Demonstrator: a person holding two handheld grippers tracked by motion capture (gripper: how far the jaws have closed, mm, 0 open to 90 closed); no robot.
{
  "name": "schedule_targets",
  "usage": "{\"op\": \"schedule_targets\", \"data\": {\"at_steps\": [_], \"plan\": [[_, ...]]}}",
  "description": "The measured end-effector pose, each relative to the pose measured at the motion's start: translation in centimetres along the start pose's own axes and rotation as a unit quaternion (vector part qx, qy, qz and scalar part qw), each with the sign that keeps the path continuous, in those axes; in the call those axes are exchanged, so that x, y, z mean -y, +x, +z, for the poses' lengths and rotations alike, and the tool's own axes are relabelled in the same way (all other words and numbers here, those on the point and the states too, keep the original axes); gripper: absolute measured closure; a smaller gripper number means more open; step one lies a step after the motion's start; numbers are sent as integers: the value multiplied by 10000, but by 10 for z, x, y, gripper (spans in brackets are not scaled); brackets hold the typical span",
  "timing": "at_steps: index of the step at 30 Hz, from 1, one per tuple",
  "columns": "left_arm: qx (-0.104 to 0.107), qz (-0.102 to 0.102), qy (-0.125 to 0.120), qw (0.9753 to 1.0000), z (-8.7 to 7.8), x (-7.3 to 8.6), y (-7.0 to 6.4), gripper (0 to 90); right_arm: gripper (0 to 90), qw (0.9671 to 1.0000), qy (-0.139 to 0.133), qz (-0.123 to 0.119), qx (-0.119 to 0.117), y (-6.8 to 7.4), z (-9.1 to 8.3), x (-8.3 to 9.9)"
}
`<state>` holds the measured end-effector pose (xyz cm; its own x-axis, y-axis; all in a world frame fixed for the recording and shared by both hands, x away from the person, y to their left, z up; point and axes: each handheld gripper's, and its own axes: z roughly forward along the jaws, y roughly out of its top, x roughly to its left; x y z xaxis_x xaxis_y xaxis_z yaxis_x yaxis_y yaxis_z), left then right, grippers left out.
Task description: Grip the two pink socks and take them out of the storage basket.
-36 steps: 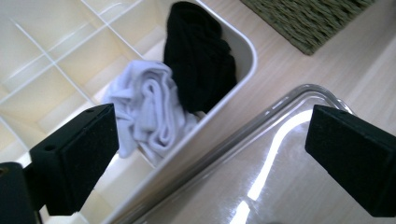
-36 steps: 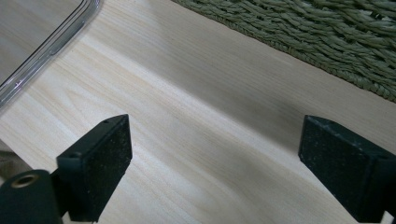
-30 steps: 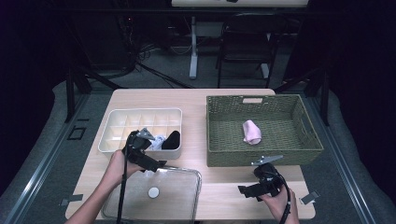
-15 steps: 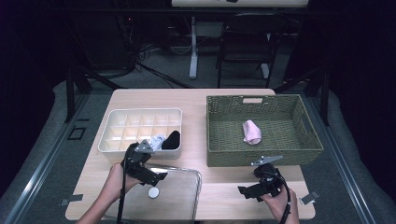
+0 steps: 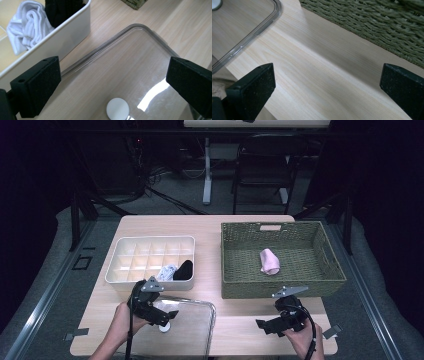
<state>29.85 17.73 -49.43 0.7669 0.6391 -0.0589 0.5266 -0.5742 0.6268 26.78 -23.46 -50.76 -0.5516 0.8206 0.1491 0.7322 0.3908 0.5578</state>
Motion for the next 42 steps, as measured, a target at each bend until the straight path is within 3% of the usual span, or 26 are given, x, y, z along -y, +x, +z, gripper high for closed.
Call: {"op": "schedule_targets", "data": {"at_steps": [10, 14, 18, 24, 34, 42], "plan": [[-4, 30, 22, 10000, 5, 3, -2, 0, 0, 9999, -134, -88, -59, 8, -23, -5], [-34, 19, 69, 10000, 10, 6, -4, 0, 0, 9994, -312, -68, -107, 7, -37, -11], [-64, 62, 155, 9998, 12, 7, -5, 0, 4, 9988, -470, -111, -85, 6, -48, -20], [-88, 9, 93, 9999, 13, 9, -4, 0, 17, 9979, -615, -200, 2, 0, -56, -38], [-40, -5, 128, 9999, 14, 11, -4, 0, 12, 9969, -762, -199, 59, -16, -55, -66], [5, -30, 165, 9999, 15, 12, -4, 0, 6, 9974, -694, -156, 113, -29, -50, -85]]}}
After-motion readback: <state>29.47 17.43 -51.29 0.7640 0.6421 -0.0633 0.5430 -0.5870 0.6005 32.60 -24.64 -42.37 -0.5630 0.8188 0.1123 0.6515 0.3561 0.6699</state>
